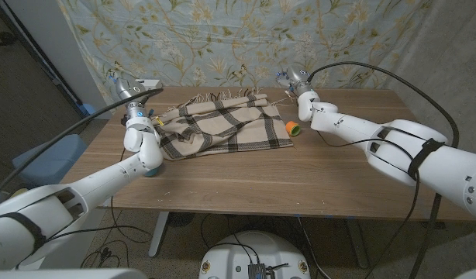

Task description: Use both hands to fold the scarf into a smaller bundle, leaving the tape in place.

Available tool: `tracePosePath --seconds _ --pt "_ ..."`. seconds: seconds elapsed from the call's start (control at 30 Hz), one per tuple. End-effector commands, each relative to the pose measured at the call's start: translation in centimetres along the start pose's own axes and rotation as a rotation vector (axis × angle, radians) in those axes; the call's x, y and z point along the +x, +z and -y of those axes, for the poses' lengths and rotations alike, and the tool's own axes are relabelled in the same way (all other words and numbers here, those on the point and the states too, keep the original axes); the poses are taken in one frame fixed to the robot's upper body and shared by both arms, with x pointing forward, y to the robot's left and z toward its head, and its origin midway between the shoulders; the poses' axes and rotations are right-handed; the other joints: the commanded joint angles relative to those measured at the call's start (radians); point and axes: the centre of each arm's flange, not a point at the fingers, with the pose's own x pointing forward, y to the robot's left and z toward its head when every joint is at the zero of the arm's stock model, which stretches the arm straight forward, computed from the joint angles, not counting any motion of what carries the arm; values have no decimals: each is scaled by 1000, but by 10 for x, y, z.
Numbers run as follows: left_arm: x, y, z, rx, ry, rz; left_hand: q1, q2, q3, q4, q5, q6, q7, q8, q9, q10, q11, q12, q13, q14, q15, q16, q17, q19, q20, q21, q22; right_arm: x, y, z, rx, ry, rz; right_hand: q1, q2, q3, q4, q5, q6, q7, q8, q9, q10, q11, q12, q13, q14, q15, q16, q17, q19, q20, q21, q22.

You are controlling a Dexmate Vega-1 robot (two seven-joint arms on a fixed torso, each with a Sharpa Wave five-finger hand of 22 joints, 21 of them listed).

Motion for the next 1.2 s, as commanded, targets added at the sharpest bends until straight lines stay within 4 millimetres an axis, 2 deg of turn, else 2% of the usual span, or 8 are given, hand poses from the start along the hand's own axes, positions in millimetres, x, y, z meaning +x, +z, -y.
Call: tracePosePath --seconds 0.03,0.23,0.33,0.43,0.6,0.8,0.97,1.2 --pt "-26 -7 -22 -346 -68 95 -75 -44 -42 21 3 -22 18 -15 3 -23 37 -7 1 -23 -89 -6 0 -20 28 -6 0 -43 57 21 86 45 203 -40 5 -4 25 -6 8 10 -1 4 11 6 -8 -1 8 -64 -6 -6 6 5 9 -1" --pt "-31 -11 -21 -463 -193 184 -161 -132 -110 30 23 -118 35 -29 5 -117 72 -27 3 -100 -37 -19 0 -68 77 -32 -3 -66 58 19 72 95 231 -78 14 -13 49 -10 -12 15 -12 4 8 15 -15 -4 13 -53 -11 -14 2 10 11 -1" --pt "-32 -14 -21 -492 -249 252 -183 -167 -135 26 36 -175 27 -30 6 -174 80 -33 5 -150 -20 -22 0 -105 89 -52 -4 -75 59 18 59 116 236 -94 15 -17 58 -11 -23 16 -17 4 3 22 -19 -6 15 -52 -14 -18 3 15 13 -1" --pt "-34 -16 -23 -494 -284 315 -191 -197 -156 17 51 -250 32 -34 7 -238 86 -37 6 -211 -3 -26 0 -137 93 -71 -5 -83 60 16 57 149 241 -108 13 -22 65 -12 -30 15 -20 4 1 25 -22 -7 11 -43 -19 -21 1 16 13 -1" --pt "-38 -20 -24 -482 -334 388 -186 -227 -175 5 66 -286 32 -27 7 -280 86 -33 7 -271 8 -30 0 -174 103 -93 -7 -94 65 11 44 214 253 -143 11 -31 82 -12 -56 14 -30 4 -15 28 -35 -11 -19 -33 -43 -36 -21 20 7 -2" --pt "-43 -25 -19 -501 -405 466 -186 -237 -182 2 70 -283 36 -22 7 -285 89 -30 7 -279 14 -27 -1 -183 109 -99 -8 -102 72 4 38 279 268 -169 18 -33 97 -11 -84 11 -37 4 -15 26 -42 -15 -41 -34 -63 -51 -35 22 1 -4" --pt "-45 -31 -16 -519 -514 553 -177 -264 -202 -10 81 -310 45 -22 8 -322 100 -31 7 -328 34 -29 -1 -209 122 -116 -9 -109 77 -3 36 316 267 -189 22 -36 110 -10 -97 10 -38 4 -23 25 -51 -18 -52 -21 -75 -63 -43 36 -3 -6" --pt "-49 -34 -16 -492 -588 620 -135 -292 -248 -46 106 -406 71 -28 8 -413 114 -32 9 -409 72 -27 -1 -243 143 -147 -10 -117 82 -5 41 321 261 -201 21 -38 117 -9 -100 13 -37 4 -23 30 -55 -21 -53 -19 -80 -70 -46 41 -5 -7"
